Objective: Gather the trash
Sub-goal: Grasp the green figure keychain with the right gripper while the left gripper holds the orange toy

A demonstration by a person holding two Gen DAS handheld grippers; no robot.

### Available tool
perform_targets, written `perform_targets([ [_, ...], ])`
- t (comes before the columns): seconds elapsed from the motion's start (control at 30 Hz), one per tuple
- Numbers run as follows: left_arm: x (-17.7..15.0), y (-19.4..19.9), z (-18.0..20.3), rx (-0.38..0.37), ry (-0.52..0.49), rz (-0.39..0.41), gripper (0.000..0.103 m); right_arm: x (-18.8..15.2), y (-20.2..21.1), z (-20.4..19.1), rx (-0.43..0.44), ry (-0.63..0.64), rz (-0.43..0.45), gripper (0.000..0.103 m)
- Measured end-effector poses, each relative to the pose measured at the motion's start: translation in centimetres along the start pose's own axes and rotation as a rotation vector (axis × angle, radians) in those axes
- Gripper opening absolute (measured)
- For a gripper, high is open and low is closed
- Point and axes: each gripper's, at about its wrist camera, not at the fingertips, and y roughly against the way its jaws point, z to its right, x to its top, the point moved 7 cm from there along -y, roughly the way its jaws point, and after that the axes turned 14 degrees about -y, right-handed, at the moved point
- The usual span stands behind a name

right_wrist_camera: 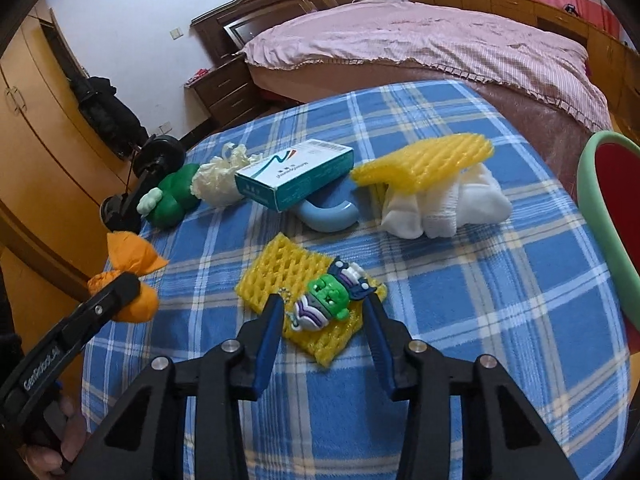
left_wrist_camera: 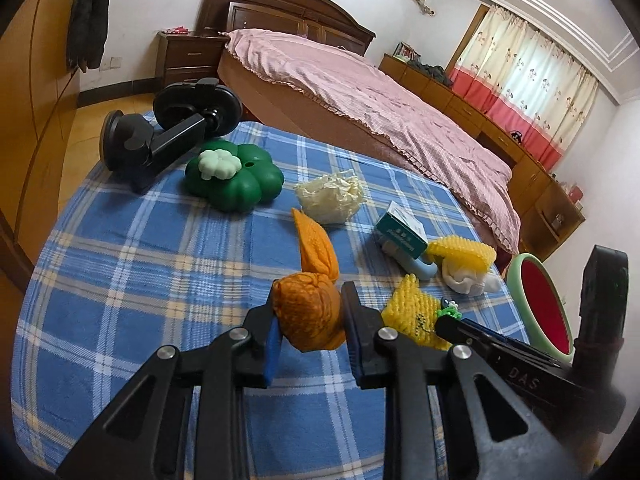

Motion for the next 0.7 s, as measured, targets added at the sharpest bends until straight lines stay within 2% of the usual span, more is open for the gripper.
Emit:
perform_targets([
  [0.2, -0.2, 0.0, 0.0, -0.013, 0.006, 0.003, 0.027, 0.1, -0.3, 0.2, -0.009, -0.007, 0.007, 0.031],
  [0.4, -0.1, 0.1, 0.3, -0.017, 0.002, 0.004, 0.027, -0.2, 0.5, 0.4, 0.023, -0.009, 0.005, 0.030],
  [0.7, 0.4, 1.7, 1.8, -0.030, -0.023, 0.030, 0.027, -0.5, 4.5, 1.5, 0.080, -0.064, 0.057, 0.030],
])
